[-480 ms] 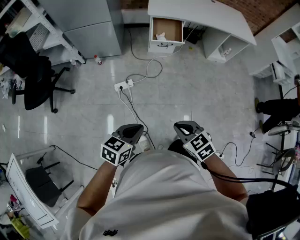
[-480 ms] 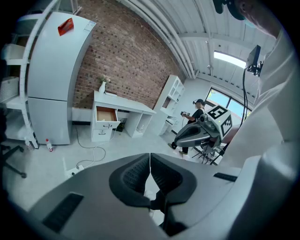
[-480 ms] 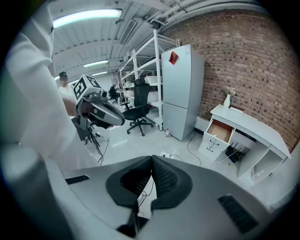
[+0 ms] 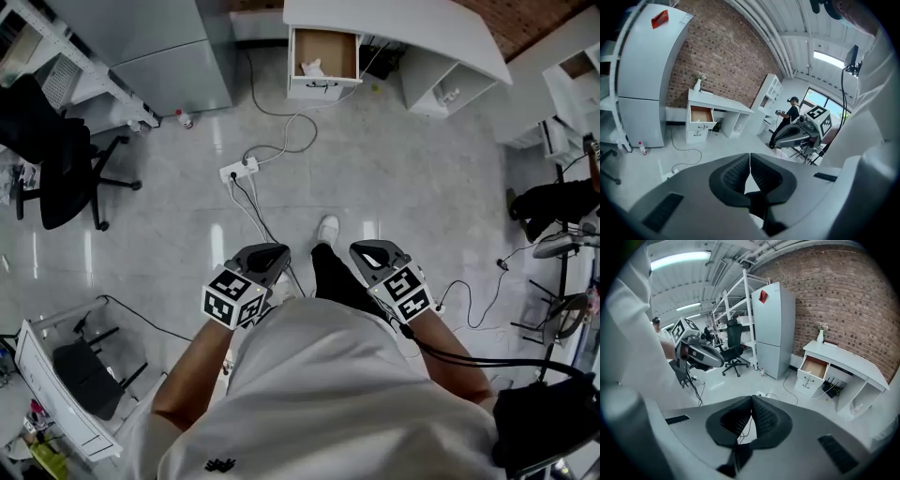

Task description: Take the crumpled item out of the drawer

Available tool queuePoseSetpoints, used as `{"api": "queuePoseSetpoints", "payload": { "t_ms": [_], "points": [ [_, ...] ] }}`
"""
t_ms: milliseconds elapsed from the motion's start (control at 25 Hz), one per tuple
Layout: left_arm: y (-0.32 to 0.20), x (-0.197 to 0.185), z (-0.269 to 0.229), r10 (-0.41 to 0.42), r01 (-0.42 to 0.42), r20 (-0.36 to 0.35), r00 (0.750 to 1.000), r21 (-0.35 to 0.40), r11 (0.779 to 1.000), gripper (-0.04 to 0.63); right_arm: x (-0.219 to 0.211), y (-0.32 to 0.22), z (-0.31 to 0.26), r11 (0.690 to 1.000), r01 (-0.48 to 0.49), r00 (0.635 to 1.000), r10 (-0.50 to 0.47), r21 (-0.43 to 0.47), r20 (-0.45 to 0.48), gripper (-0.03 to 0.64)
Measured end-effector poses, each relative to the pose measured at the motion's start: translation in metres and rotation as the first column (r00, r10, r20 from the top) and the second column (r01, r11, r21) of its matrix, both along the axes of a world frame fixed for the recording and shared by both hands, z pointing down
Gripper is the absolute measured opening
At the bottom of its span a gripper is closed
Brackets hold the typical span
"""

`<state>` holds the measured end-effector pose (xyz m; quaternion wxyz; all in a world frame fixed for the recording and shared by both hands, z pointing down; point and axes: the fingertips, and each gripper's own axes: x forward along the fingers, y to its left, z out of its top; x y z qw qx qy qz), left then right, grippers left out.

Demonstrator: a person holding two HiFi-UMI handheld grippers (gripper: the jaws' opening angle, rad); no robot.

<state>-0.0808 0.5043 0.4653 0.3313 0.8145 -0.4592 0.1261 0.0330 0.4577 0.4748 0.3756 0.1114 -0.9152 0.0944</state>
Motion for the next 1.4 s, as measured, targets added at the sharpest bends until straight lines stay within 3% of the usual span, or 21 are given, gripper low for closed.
{"api": "queuePoseSetpoints", "payload": {
  "t_ms": [160, 360, 480, 640, 1120, 1200, 1320, 1400],
  "points": [
    [-0.064, 0.005, 0.004, -0.005, 0.006, 0.035, 0.999, -0.032, 0.999, 0.025, -0.004, -0.067, 0.005, 0.999, 0.021, 0.999, -0.019, -0.034, 0.043, 0.029],
    [-0.164, 0.020, -0.013, 0.008, -0.004, 0.086, 0.996, -0.036, 0.999, 0.025, 0.000, -0.169, -0.005, 1.000, 0.030, 0.994, -0.029, -0.005, 0.102, 0.032],
    [-0.227, 0.027, -0.018, 0.017, -0.012, 0.122, 0.992, -0.043, 0.999, 0.025, 0.011, -0.224, -0.004, 1.000, 0.008, 0.992, -0.005, -0.023, 0.123, 0.087],
    [-0.303, 0.039, -0.015, 0.033, -0.029, 0.188, 0.982, -0.024, 0.999, 0.025, 0.035, -0.284, 0.008, 0.999, -0.016, 0.992, 0.021, -0.044, 0.121, 0.087],
    [-0.444, 0.037, 0.011, 0.135, -0.133, 0.231, 0.964, -0.025, 0.991, 0.026, 0.070, -0.383, 0.007, 0.975, -0.220, 0.964, 0.224, -0.042, 0.143, 0.087],
    [-0.475, 0.025, 0.025, 0.146, -0.145, 0.236, 0.961, -0.024, 0.989, 0.028, 0.074, -0.402, 0.009, 0.961, -0.273, 0.953, 0.276, -0.045, 0.120, 0.087],
    [-0.524, 0.001, 0.049, 0.170, -0.165, 0.249, 0.954, -0.038, 0.985, 0.103, 0.077, -0.435, 0.012, 0.932, -0.360, 0.928, 0.363, -0.051, 0.084, 0.087],
    [-0.562, -0.019, 0.065, 0.179, -0.173, 0.266, 0.947, -0.046, 0.984, 0.107, 0.075, -0.462, 0.007, 0.906, -0.421, 0.903, 0.424, -0.048, 0.073, 0.087]
  ]
}}
